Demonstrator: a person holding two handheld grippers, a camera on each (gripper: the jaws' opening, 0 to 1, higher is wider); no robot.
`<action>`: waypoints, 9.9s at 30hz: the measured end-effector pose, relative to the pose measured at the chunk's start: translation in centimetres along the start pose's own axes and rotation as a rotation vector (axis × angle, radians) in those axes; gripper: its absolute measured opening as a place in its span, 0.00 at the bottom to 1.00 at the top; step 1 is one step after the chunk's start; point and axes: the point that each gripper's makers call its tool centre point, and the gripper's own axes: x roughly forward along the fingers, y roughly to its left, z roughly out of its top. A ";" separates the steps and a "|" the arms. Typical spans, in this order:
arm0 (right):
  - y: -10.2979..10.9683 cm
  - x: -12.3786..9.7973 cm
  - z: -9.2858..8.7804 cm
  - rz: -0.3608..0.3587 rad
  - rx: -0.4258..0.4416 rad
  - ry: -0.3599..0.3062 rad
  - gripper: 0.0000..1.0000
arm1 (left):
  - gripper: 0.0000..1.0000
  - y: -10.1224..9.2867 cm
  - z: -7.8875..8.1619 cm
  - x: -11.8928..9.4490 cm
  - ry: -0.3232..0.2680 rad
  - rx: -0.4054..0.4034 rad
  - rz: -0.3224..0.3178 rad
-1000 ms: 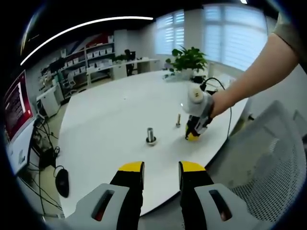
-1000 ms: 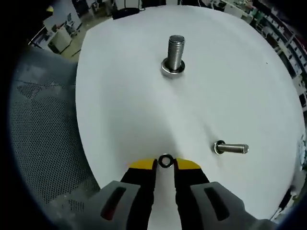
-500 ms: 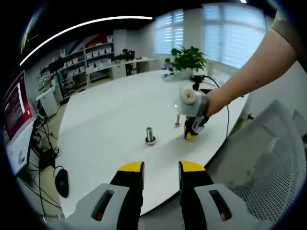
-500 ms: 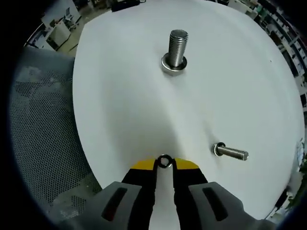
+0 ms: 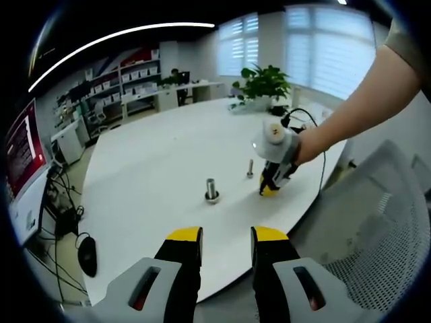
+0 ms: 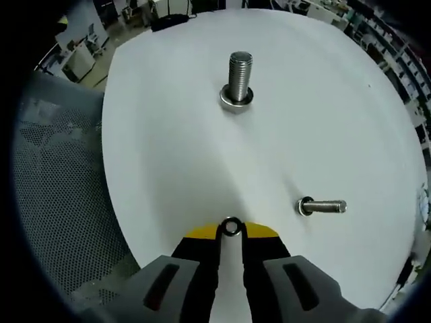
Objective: Place the washer onto the threaded stud by aligning its center hole with the stud, sliding it down to the base, and recovering from edge contact or off-axis alignment until the washer reaches the visible bottom stop.
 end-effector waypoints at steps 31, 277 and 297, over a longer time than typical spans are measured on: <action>-5.5 -4.5 1.0 -0.090 0.144 -0.100 0.13 | 0.27 0.2 0.0 0.0 0.000 -0.006 0.005; 3.7 -21.2 -3.4 -0.283 0.474 -0.777 0.33 | 0.29 3.3 4.0 -3.2 -0.259 -0.087 0.179; 3.7 -21.0 -3.4 -0.272 0.481 -0.778 0.33 | 0.29 3.4 3.6 -2.9 -0.235 -0.086 0.183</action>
